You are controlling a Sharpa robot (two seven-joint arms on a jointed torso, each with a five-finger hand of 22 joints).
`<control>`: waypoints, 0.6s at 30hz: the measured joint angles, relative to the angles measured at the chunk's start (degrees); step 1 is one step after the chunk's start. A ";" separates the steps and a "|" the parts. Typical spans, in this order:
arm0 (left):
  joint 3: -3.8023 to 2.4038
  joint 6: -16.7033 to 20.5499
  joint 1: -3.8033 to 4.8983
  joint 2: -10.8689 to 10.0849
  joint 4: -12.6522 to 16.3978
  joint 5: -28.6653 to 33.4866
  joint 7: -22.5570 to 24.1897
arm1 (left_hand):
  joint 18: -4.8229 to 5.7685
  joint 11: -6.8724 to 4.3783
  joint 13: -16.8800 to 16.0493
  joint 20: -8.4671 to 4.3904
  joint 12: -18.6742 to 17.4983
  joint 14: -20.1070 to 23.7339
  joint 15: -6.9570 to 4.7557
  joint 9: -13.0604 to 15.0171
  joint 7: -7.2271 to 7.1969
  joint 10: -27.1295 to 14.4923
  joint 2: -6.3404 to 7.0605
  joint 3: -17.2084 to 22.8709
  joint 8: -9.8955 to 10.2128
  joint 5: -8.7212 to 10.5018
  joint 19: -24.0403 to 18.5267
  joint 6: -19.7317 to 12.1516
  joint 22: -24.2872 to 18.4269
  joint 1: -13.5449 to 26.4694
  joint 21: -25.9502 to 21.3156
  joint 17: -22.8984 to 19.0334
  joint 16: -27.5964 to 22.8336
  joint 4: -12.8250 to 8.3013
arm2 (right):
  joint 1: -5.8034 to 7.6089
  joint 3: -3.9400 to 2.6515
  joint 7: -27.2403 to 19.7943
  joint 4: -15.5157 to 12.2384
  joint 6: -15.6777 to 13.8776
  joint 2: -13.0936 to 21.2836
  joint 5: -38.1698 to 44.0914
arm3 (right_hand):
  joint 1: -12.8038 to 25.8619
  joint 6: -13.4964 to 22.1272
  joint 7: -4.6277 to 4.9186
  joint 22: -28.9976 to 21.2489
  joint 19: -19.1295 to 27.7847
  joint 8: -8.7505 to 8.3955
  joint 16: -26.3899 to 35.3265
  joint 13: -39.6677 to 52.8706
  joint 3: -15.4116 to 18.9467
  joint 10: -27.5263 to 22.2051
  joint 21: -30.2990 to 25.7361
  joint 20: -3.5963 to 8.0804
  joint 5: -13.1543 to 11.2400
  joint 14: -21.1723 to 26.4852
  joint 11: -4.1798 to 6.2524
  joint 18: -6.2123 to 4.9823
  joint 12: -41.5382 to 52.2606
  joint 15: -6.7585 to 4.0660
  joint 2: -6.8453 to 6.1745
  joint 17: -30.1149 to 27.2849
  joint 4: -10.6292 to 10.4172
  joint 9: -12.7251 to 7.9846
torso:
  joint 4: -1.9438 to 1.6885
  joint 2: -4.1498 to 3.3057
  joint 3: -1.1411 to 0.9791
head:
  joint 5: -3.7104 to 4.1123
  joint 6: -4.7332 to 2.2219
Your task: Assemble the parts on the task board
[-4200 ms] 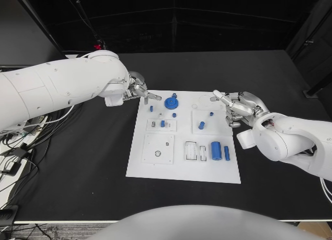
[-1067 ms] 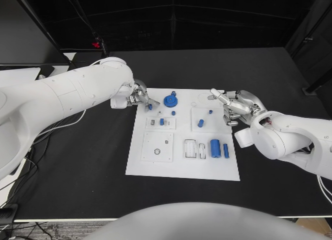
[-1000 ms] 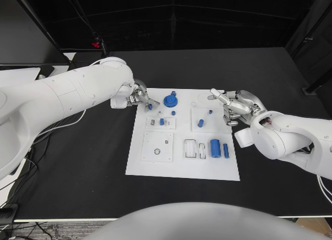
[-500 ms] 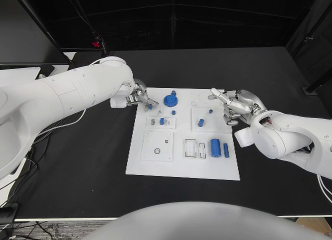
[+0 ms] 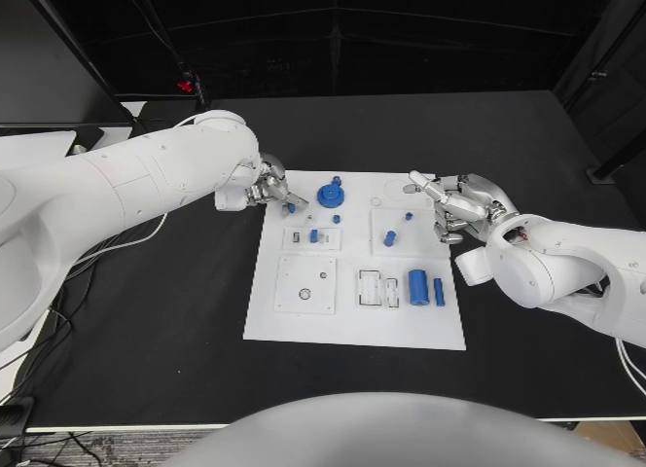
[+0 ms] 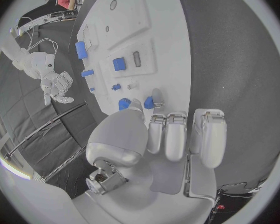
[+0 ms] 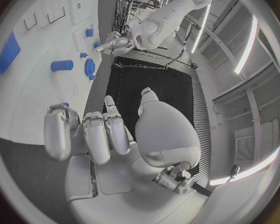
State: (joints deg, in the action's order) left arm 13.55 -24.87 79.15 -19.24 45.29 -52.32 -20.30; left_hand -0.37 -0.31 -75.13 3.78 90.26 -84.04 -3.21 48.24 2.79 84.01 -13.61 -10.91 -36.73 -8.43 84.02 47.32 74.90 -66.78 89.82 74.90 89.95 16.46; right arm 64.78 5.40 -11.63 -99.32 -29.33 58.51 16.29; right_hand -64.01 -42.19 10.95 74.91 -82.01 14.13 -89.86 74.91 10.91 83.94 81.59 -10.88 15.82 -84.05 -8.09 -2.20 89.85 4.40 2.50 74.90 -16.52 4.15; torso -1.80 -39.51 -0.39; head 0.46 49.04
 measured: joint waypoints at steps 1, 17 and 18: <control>0.00 0.00 0.00 0.01 -0.02 0.00 0.00 | 0.00 0.00 0.00 0.00 0.02 -0.04 -0.04 0.00 0.00 0.00 -0.03 0.00 0.00 -0.10 0.00 0.00 0.00 -0.26 0.00 0.00 0.00 0.00 | 0.00 0.00 0.01 0.01 0.00 -0.01 0.00 | 0.00 0.00 0.00 0.00 0.00 0.00 0.00 0.00 0.00 0.00 0.00 0.00 0.00 0.00 0.00 0.00 0.00 0.00 0.00 0.00 0.00 0.00 | 0.00 0.00 -0.01 | 0.00 0.01; -0.01 0.08 -0.05 0.12 -0.33 0.00 0.00 | -0.01 -0.27 0.01 0.00 -0.35 0.18 -0.30 -0.31 -0.60 -0.17 2.18 2.32 1.11 -6.53 0.00 1.02 0.00 -3.83 0.00 0.00 0.00 0.26 | 0.00 0.00 0.25 0.11 0.00 -0.15 0.00 | 0.00 0.21 0.20 0.00 0.22 0.00 0.00 0.00 0.00 0.00 -0.41 -0.21 0.00 0.00 0.00 0.00 0.00 0.00 0.00 0.04 0.00 0.00 | -0.02 -0.01 -0.01 | 0.15 -0.02; -0.01 0.11 -0.05 0.13 -0.35 0.00 0.01 | 0.00 -0.33 0.02 0.00 -0.35 0.16 -0.32 -0.31 -0.56 -0.22 2.39 2.81 1.11 -6.96 0.00 1.18 0.00 -4.04 0.00 0.00 0.00 0.26 | 0.00 0.00 0.26 0.13 0.00 -0.16 0.00 | 0.00 0.21 0.20 0.00 0.21 0.00 0.00 0.00 0.00 0.00 -0.41 -0.21 0.00 0.00 0.00 0.00 0.00 0.00 0.00 0.04 0.00 0.00 | -0.02 -0.01 -0.01 | 0.15 -0.05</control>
State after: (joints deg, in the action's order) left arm 13.55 -24.76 79.10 -19.11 44.94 -52.32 -20.28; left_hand -0.37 -0.64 -75.11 3.78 89.91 -83.88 -3.53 47.94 2.23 83.78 -11.22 -8.09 -35.61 -15.38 84.02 48.50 74.90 -70.81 89.82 74.90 89.95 16.72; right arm 64.78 5.41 -11.37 -99.19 -29.33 58.35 16.29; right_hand -64.01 -41.98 11.16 74.91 -81.79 14.13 -89.86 74.92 10.91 83.94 81.18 -11.09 15.82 -84.05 -8.09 -2.20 89.85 4.40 2.50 74.94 -16.52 4.15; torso -1.82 -39.52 -0.40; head 0.61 48.99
